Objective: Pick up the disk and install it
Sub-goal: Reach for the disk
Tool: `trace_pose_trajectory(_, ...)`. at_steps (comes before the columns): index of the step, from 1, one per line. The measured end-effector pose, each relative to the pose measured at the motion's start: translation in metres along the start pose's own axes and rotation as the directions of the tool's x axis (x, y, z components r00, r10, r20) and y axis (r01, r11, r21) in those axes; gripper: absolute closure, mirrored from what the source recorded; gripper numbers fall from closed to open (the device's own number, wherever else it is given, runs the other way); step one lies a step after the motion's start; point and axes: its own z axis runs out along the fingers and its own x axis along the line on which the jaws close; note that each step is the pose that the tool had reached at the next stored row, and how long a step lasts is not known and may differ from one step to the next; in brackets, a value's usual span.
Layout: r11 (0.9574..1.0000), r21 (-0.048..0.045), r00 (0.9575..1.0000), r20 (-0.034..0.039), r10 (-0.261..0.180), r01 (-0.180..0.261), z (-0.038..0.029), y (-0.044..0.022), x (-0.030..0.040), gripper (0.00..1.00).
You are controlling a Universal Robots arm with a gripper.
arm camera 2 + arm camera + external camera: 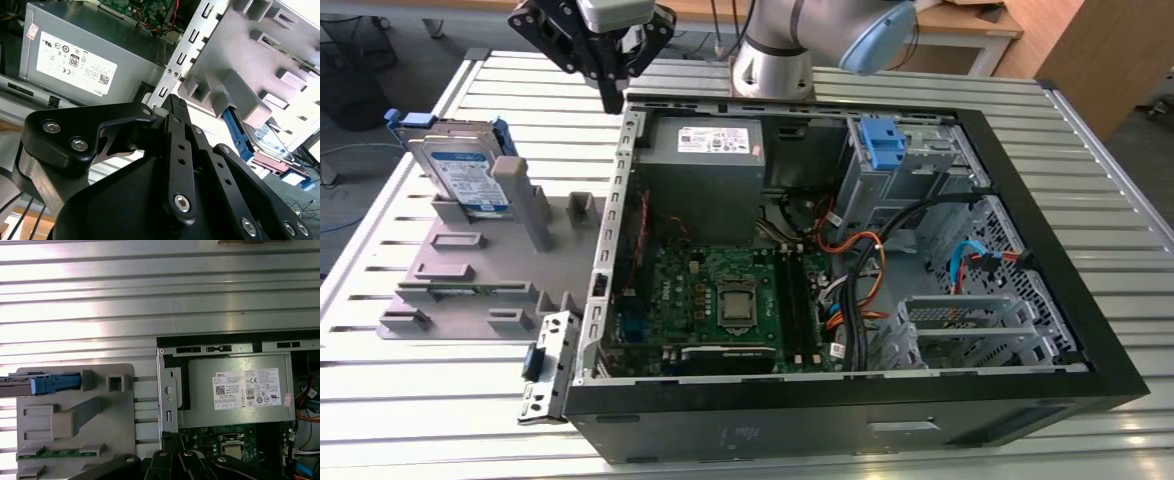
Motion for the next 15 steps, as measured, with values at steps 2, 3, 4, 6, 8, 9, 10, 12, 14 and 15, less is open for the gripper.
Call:
trace_pose_trajectory(2,1.0000,0.0000,1.0000,0.0000,0.000,0.000,0.0000,-0.0001,0.0002,0.89)
trace_pose_trajectory(3,1.0000,0.0000,1.0000,0.0000,0.000,0.000,0.0000,-0.0001,0.0003,0.89)
trace_pose_trajectory(4,1.0000,0.0000,1.0000,0.0000,0.000,0.000,0.0000,-0.0001,0.0003,0.89)
trace_pose_trajectory(6,1.0000,0.0000,1.0000,0.0000,0.000,0.000,0.0001,-0.0001,0.0008,0.89)
trace_pose_trajectory(8,1.0000,0.0000,1.0000,0.0000,0.000,0.000,0.0002,-0.0002,0.0017,0.89)
trace_pose_trajectory(9,1.0000,0.0000,1.0000,0.0000,0.000,0.000,0.0002,-0.0002,0.0023,0.89)
trace_pose_trajectory(10,1.0000,0.0001,1.0000,-0.0001,0.000,0.000,0.0003,-0.0002,0.0031,0.89)
trace_pose_trajectory(12,1.0000,0.0000,1.0000,0.0000,0.000,0.000,0.0005,-0.0003,0.0047,0.89)
trace_pose_trajectory(14,1.0000,0.0000,1.0000,0.0000,0.000,0.000,0.0006,-0.0003,0.0063,0.89)
trace_pose_trajectory(15,1.0000,0.0000,1.0000,0.0000,0.000,0.000,0.0006,-0.0003,0.0070,0.89)
